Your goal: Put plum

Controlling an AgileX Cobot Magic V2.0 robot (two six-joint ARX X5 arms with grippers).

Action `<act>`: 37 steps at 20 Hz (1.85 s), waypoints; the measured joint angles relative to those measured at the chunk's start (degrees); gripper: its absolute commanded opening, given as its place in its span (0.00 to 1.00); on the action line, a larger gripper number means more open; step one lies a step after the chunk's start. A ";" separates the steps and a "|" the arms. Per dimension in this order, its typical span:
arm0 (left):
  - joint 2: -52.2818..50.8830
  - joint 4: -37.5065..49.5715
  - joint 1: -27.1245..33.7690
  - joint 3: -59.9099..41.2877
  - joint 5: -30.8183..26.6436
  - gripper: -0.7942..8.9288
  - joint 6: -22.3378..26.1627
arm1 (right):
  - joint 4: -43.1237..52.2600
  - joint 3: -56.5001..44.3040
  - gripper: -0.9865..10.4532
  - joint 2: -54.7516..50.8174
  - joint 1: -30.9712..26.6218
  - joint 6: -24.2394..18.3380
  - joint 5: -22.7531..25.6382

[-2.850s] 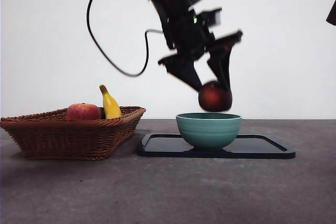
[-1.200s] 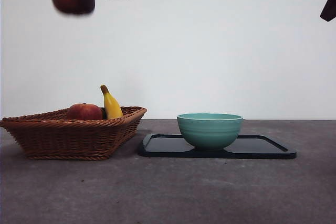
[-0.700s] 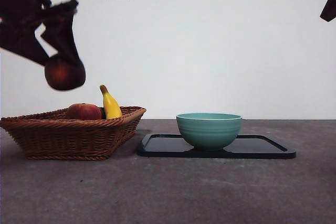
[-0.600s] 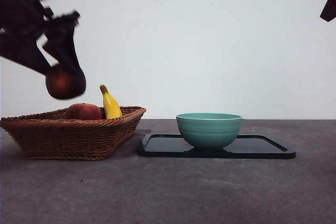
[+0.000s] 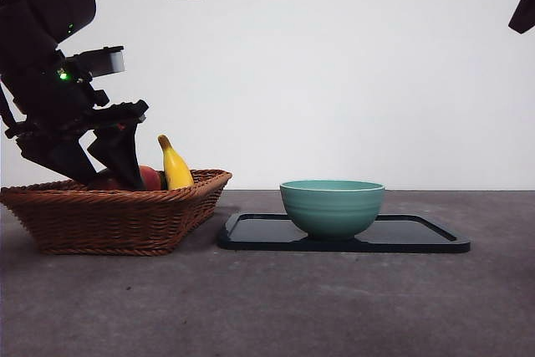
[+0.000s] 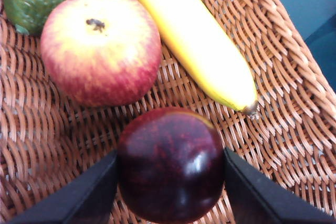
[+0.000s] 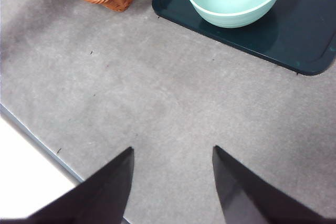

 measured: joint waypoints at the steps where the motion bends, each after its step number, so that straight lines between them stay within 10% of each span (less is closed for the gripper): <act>1: 0.02 0.00 0.00 0.00 0.00 0.30 0.00 | 0.09 0.00 0.29 0.00 0.00 0.00 0.00; 9: 0.02 -2.08 -0.02 0.00 0.02 0.51 -0.07 | 0.15 0.00 0.29 0.00 0.00 0.00 0.02; 27: -13.55 -10.69 -0.59 0.70 0.48 0.50 -1.38 | 0.94 0.00 0.29 0.00 0.00 0.04 0.02; 37: -31.67 -26.71 -0.83 0.90 22.67 0.50 -1.53 | 1.01 0.00 0.29 0.00 0.00 0.28 0.02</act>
